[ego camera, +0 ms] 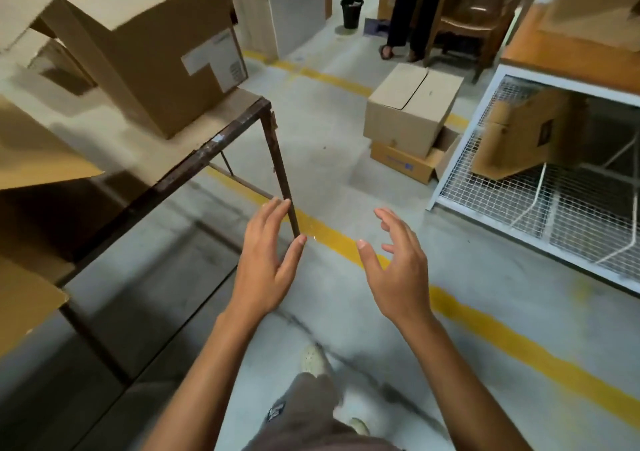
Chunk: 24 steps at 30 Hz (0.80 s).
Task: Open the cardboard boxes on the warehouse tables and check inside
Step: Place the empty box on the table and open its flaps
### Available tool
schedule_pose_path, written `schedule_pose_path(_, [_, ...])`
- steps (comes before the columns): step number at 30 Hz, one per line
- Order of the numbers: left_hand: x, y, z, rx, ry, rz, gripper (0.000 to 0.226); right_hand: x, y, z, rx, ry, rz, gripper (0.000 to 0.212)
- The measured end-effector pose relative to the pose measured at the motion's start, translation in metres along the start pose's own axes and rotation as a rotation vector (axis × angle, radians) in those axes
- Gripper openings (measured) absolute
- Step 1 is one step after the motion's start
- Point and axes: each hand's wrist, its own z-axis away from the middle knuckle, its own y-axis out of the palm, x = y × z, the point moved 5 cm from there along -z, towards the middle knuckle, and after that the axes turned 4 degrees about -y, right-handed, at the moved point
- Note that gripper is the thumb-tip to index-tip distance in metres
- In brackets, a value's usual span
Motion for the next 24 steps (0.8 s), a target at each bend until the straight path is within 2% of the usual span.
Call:
schedule_pose_path(6, [0.043,0.04,-0.049,0.004,-0.08,0.004,0.057,-0.05,0.021,-0.072,0.046,0.006,0.012,0.055])
schedule_pose_path(13, [0.069,0.074,-0.175,-0.074,-0.147,0.028,0.054,-0.093,0.06,-0.195,0.124,0.006,0.01,0.059])
schedule_pose_path(24, [0.056,0.057,-0.372,-0.37,-0.037,-0.164,0.044,-0.092,0.126,-0.399,0.167,-0.158,-0.123,0.056])
